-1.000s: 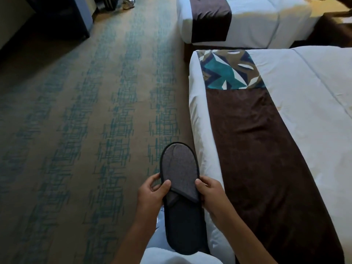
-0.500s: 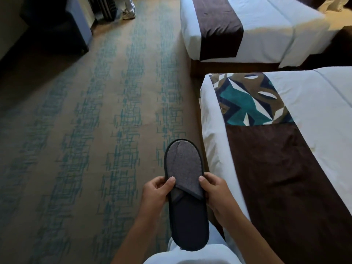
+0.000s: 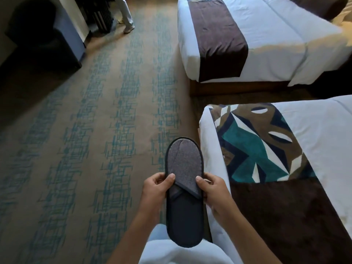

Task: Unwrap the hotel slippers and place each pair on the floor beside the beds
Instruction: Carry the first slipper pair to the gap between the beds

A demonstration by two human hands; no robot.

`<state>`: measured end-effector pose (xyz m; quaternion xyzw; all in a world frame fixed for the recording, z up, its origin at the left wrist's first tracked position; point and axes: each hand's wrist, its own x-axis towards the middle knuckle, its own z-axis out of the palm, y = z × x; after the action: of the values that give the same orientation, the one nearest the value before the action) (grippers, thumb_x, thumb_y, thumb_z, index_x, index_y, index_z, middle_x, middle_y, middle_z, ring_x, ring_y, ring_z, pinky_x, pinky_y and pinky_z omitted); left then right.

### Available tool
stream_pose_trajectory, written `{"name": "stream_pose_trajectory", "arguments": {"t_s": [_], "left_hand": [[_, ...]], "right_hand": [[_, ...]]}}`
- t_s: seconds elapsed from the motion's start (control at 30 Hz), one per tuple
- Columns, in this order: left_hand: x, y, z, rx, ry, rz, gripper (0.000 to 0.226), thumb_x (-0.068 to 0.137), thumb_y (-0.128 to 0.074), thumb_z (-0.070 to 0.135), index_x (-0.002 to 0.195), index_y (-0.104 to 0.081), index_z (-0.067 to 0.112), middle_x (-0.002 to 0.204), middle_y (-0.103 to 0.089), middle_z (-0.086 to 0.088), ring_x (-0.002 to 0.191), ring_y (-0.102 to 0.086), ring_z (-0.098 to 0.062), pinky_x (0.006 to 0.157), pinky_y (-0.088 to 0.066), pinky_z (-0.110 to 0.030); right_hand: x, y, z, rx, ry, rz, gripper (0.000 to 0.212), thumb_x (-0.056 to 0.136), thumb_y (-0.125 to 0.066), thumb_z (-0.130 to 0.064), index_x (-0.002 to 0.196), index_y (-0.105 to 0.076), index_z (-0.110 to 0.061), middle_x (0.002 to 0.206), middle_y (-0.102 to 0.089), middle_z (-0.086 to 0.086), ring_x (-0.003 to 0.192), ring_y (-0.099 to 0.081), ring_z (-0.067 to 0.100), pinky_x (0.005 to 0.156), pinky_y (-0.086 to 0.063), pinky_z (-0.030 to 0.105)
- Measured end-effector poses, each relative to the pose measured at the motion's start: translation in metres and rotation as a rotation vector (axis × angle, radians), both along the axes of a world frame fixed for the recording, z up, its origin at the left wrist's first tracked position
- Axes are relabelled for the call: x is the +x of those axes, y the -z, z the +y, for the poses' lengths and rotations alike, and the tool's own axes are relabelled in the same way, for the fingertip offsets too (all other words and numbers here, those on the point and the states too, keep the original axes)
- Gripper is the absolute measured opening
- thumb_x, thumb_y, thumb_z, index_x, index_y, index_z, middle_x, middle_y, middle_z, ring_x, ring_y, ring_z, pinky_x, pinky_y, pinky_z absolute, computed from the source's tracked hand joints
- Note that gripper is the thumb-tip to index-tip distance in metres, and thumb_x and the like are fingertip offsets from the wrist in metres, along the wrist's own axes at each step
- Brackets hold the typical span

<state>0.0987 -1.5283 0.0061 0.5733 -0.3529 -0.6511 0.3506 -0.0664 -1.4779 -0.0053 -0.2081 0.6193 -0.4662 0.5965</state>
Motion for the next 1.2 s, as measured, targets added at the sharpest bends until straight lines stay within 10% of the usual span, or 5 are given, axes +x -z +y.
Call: {"name": "stream_pose_trajectory", "arguments": {"t_s": [0.27, 0.47, 1.2], "left_hand": [[-0.045, 0.005, -0.148, 0.016, 0.015, 0.04, 0.009, 0.087, -0.07, 0.008, 0.093, -0.069, 0.001, 0.081, -0.077, -0.006, 0.074, -0.072, -0.018, 0.061, -0.057, -0.024], [-0.071, 0.022, -0.306, 0.027, 0.102, 0.042, 0.019, 0.086, -0.071, 0.01, 0.1, -0.068, -0.003, 0.088, -0.076, -0.01, 0.077, -0.071, -0.019, 0.064, -0.056, -0.027], [-0.275, -0.003, -0.705, -0.073, 0.421, 0.049, 0.01, 0.085, -0.074, 0.016, 0.09, -0.075, 0.007, 0.093, -0.077, -0.015, 0.083, -0.071, -0.022, 0.08, -0.056, -0.039]], "right_hand": [[-0.044, 0.001, -0.142, 0.036, 0.024, 0.036, 0.017, 0.096, -0.059, -0.024, 0.107, -0.067, -0.014, 0.105, -0.075, 0.008, 0.097, -0.071, 0.024, 0.086, -0.059, 0.047], [-0.064, 0.013, -0.288, 0.107, 0.098, 0.085, 0.056, 0.085, -0.063, -0.043, 0.133, -0.055, -0.016, 0.123, -0.068, 0.004, 0.11, -0.067, 0.025, 0.091, -0.057, 0.049], [-0.243, -0.026, -0.645, 0.073, 0.418, 0.037, 0.019, 0.097, -0.056, -0.013, 0.109, -0.066, -0.003, 0.103, -0.075, 0.013, 0.095, -0.074, 0.025, 0.087, -0.06, 0.043]]}}
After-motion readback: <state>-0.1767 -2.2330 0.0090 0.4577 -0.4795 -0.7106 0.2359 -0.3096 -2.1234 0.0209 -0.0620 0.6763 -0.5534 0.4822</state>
